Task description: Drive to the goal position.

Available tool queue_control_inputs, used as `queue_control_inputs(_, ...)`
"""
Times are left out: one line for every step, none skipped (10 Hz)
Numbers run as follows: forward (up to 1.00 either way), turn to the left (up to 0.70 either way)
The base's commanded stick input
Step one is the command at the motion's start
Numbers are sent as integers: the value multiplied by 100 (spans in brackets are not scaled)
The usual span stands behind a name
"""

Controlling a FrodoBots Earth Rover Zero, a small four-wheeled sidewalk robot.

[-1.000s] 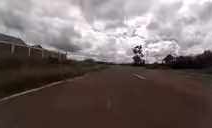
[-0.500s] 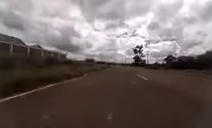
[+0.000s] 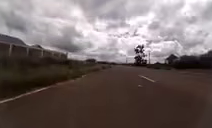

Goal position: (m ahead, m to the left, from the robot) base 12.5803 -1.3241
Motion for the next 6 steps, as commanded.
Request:
queue_control_inputs(100, 0)
queue_control_inputs(100, -7)
queue_control_inputs(100, -24)
queue_control_inputs(100, -40)
queue_control_inputs(100, -26)
queue_control_inputs(100, -12)
